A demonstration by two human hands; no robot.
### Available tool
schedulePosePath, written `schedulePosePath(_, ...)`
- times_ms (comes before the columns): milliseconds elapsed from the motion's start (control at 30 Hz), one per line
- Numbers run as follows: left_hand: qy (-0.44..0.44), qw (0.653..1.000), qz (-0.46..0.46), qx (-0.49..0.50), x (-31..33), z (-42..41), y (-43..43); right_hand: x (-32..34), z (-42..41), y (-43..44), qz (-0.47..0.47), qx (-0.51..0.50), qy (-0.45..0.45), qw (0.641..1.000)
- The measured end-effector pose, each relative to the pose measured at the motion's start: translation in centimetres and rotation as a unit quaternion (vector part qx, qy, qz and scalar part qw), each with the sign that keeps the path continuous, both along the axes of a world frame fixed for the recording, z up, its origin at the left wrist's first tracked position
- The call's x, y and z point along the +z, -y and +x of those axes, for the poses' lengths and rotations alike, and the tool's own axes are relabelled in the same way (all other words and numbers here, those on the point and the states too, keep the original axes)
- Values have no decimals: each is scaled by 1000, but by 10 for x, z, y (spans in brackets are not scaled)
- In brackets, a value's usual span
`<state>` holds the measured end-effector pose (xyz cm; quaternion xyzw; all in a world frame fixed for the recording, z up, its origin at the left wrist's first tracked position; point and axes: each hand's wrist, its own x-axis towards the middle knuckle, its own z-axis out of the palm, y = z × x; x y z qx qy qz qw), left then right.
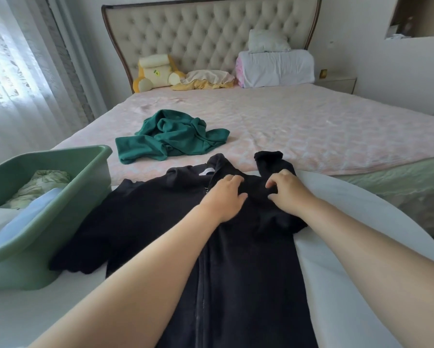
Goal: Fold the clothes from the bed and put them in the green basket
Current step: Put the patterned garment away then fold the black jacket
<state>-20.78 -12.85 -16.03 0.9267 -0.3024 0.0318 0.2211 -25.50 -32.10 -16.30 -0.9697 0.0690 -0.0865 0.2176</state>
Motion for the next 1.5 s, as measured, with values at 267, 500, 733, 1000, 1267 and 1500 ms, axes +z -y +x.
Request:
schedulePosePath(267, -60, 973, 216, 61, -27, 15, -13, 8, 1, 14, 72, 12, -79, 994)
schedulePosePath(500, -29, 979, 194, 61, -29, 10, -17, 19, -4, 9, 107, 41, -16, 993)
schedulePosePath(733, -65, 960, 268, 38, -18, 2, -17, 53, -25, 37, -294, -140, -221, 920)
schedulePosePath(1000, 115, 987, 113, 26, -12, 3, 25, 35, -17, 22, -271, 26, -69, 960)
schedulePosePath(1267, -77, 980, 181, -22, -24, 12, 29, -12, -1, 5, -74, 73, -182, 978)
schedulePosePath(1500, 46, 963, 216, 155, -22, 7, 4, 2, 15, 4, -118, 18, -224, 967)
